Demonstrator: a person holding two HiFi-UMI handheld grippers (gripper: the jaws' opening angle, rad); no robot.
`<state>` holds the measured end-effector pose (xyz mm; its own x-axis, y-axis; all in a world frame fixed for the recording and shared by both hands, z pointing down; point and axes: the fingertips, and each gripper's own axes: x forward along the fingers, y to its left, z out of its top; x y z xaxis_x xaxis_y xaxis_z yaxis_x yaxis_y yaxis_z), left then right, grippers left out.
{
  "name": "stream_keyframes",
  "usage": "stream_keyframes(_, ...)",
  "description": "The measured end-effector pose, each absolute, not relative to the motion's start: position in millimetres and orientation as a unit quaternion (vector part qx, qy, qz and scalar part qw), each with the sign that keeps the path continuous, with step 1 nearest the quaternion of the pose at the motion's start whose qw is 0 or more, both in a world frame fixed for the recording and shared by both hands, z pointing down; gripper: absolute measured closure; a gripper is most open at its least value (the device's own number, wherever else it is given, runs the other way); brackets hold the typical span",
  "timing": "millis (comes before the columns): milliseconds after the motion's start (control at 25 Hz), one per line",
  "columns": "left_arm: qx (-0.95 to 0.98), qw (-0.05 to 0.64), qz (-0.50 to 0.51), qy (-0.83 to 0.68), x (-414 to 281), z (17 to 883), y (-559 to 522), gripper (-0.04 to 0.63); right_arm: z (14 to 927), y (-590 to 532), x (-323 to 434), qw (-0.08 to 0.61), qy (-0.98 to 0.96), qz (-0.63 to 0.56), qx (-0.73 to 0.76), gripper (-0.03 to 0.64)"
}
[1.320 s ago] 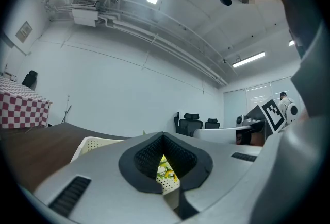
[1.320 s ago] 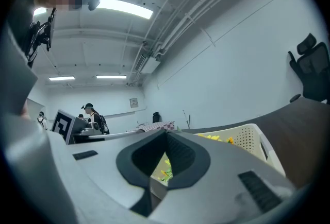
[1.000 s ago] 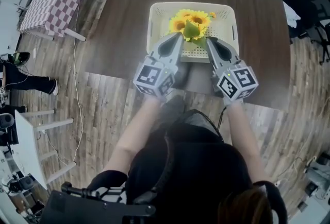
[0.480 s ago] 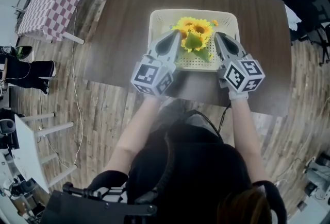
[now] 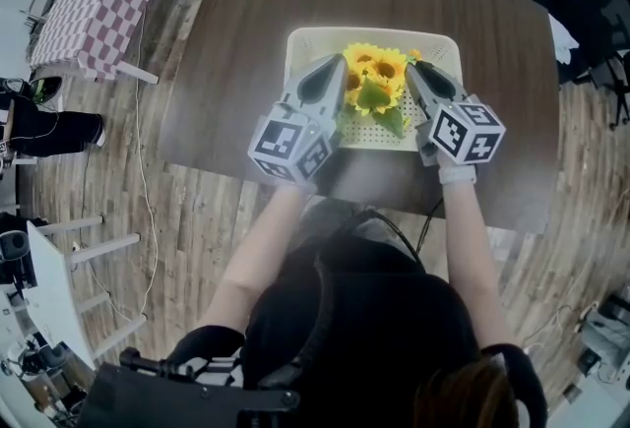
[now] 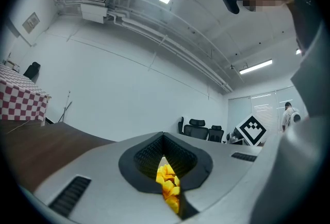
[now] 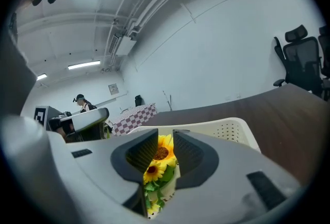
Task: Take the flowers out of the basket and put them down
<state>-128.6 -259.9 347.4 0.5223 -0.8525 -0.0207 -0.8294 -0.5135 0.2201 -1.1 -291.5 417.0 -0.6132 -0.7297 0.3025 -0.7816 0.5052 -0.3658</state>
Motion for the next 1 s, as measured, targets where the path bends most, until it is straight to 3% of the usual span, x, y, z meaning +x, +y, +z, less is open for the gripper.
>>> stream_keyframes(320, 0.864, 0.104, -0.058, -0.489, -139.1, 353.3, -275.1, 0.595, 444.3, -306.9, -0.8, 0.078, -0.841, 0.299, 0.444, 0.521)
stream_keyframes(400, 0.863, 0.108, -0.055, -0.490, -140.8, 356.4, -276.9, 0.595, 451.7, -308.2, -1.3, 0.087, -0.838, 0.313, 0.438, 0.465)
stream_keyframes(840, 0.859, 0.124, -0.046, -0.494, -145.5, 372.6, -285.8, 0.595, 469.2, -307.7, -15.6, 0.086, -0.830, 0.381, 0.398, 0.466)
stream_keyframes(1000, 0.859, 0.131, -0.044, -0.494, -147.1, 374.8, -287.7, 0.595, 467.2, -305.9, -20.8, 0.076, -0.829, 0.392, 0.392, 0.502)
